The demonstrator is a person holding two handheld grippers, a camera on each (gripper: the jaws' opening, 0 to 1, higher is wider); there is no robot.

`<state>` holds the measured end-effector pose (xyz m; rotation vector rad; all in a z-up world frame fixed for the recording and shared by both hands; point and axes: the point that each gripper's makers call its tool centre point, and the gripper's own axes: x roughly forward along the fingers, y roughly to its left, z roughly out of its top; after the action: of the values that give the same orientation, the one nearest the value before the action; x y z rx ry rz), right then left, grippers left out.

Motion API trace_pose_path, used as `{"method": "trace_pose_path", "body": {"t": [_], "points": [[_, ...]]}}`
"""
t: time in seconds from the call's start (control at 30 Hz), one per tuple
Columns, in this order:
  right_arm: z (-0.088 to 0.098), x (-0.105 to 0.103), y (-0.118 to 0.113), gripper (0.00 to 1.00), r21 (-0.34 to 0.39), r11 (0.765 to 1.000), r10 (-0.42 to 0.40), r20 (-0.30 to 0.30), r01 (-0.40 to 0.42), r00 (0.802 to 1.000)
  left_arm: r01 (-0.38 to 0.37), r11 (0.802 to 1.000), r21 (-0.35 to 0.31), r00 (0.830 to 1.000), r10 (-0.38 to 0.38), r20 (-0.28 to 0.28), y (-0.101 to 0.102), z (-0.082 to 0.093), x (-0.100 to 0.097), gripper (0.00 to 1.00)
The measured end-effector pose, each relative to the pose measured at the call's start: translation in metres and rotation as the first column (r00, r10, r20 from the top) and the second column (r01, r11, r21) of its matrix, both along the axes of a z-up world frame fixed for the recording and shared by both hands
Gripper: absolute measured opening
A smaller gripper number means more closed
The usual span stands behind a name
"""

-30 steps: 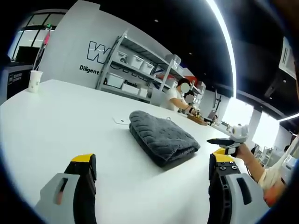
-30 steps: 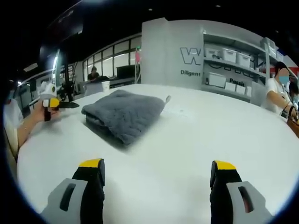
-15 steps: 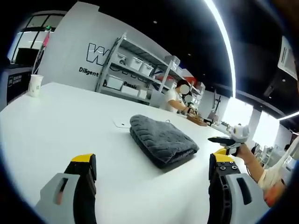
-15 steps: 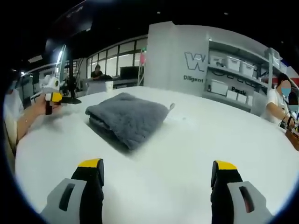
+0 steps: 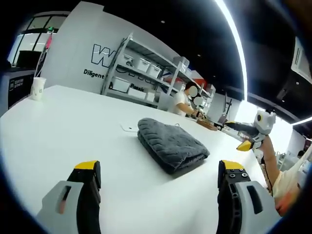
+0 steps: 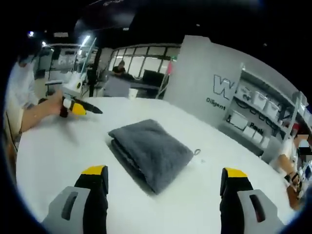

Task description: Open the folded towel by lifting each exposed corner and separating the folded layers until the towel lies flat within the target outline without major curled edges

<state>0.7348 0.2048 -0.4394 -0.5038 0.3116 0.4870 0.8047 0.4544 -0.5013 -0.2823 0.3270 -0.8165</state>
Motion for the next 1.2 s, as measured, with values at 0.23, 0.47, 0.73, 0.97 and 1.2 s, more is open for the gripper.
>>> {"method": "trace_pose_path", "body": {"t": [0.23,0.47,0.73,0.97,1.2], "points": [[0.02,0.006,0.065,0.99,-0.084,0.988,0.127,-0.001,-0.127,0.992,0.006,1.0,0.004,1.0,-0.006,-0.008,0.001,-0.001,-0.001,0.98],[0.014,0.023,0.112,0.91,-0.096,0.972,0.21,-0.065,-0.215,0.976,0.008,1.0,0.005,1.0,-0.008,-0.017,0.004,-0.002,-0.001,0.97],[-0.011,0.038,0.136,0.87,-0.053,0.965,0.251,-0.081,-0.256,0.965,-0.004,1.0,-0.016,1.0,0.004,-0.014,0.01,0.004,0.0,0.96],[-0.042,0.05,0.138,0.69,-0.099,0.964,0.234,-0.114,-0.245,0.966,-0.003,1.0,-0.021,1.0,0.002,-0.02,0.01,0.003,0.0,0.96],[-0.057,0.051,0.146,0.53,-0.048,0.962,0.258,-0.156,-0.268,0.953,0.001,1.0,-0.03,1.0,-0.002,-0.029,0.01,0.003,0.0,0.94]]}}
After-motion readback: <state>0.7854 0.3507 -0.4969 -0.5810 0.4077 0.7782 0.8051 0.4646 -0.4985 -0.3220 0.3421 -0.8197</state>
